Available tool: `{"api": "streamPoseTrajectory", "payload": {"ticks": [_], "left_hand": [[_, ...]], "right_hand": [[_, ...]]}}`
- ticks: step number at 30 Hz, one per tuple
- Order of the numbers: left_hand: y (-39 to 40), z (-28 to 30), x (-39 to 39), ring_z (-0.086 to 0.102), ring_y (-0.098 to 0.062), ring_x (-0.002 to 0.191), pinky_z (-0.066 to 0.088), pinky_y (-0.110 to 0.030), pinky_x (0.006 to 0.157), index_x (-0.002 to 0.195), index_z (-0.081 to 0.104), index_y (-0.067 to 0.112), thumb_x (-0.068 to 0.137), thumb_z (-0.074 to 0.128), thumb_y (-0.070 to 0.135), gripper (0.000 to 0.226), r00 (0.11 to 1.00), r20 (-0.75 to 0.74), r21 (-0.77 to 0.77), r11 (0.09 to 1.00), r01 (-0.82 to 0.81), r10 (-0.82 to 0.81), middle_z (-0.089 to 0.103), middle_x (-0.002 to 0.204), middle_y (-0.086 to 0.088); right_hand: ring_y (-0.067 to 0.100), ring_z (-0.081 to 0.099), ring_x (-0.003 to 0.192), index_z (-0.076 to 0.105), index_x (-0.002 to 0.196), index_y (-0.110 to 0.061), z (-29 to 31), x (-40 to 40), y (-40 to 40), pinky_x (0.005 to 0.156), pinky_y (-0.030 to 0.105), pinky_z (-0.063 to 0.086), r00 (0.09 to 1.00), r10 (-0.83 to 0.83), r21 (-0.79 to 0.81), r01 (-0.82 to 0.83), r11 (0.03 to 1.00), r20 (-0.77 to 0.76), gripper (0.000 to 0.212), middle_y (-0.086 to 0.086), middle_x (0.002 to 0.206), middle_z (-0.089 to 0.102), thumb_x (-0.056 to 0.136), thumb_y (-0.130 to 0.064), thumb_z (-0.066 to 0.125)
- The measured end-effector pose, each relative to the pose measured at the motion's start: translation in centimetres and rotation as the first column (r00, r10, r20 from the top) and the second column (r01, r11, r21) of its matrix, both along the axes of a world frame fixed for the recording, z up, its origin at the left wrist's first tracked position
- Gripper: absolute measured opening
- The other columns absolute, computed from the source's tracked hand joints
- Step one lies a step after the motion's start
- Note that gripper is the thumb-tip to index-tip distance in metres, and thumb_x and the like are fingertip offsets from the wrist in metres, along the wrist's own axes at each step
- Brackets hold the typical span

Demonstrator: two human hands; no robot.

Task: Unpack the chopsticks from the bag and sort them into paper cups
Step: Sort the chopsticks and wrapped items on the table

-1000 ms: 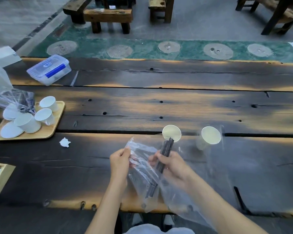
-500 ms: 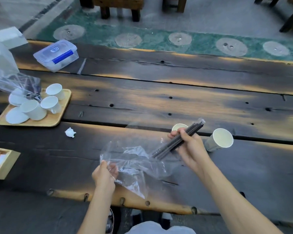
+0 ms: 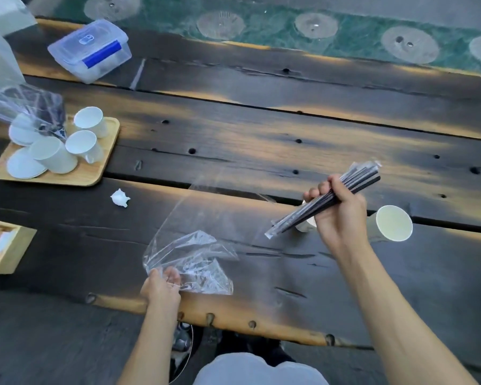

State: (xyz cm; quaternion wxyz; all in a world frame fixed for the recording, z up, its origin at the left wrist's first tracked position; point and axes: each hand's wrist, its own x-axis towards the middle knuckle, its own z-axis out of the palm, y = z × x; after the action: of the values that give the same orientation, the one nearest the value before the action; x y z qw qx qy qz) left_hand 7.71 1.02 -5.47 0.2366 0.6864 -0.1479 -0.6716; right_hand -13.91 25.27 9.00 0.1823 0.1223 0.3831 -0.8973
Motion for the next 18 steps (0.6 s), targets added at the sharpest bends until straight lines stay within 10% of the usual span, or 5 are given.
{"api": "streamPoseTrajectory", "payload": {"ticks": [7,13,18], "left_hand": [[-0.2,-0.6,-0.5,0.063,-0.027,0.073,0.057,-0.03,0.067,0.129,0.045,-0.013,0.097,0.055,0.004,0.038,0.998,-0.063,0.004,1.0,-0.017,0.017,0.06,0.1,-0.025],[-0.4,-1.4,0.4,0.064,-0.037,0.108,0.053,-0.046,0.099,0.141,0.041,0.002,0.098,0.042,0.057,0.071,0.997,-0.047,0.049,0.997,0.061,-0.059,0.062,0.118,-0.024],[2.0,-2.6,2.5,0.063,-0.037,0.107,0.052,-0.043,0.093,0.145,0.038,0.002,0.102,0.029,0.034,0.054,0.971,0.186,0.18,0.977,0.115,-0.148,0.064,0.121,-0.022]], "right_hand": [[0.018,0.053,0.051,0.052,0.088,-0.01,-5.9,2.2,-2.1,0.058,0.034,0.054,0.882,0.319,0.396,-0.446,0.803,0.346,0.012,0.006,0.063,0.052,0.099,-0.006,0.05],[0.022,0.048,0.053,0.047,0.084,-0.011,-14.3,3.6,-4.3,0.052,0.03,0.044,0.762,0.282,0.478,-0.602,0.64,0.583,0.019,0.01,0.064,0.049,0.097,0.003,0.045],[0.02,0.042,0.047,0.046,0.085,-0.006,-17.6,3.7,-4.4,0.043,0.026,0.04,0.783,0.183,0.62,-0.591,0.516,0.595,0.018,0.012,0.061,0.046,0.091,0.011,0.046]]}}
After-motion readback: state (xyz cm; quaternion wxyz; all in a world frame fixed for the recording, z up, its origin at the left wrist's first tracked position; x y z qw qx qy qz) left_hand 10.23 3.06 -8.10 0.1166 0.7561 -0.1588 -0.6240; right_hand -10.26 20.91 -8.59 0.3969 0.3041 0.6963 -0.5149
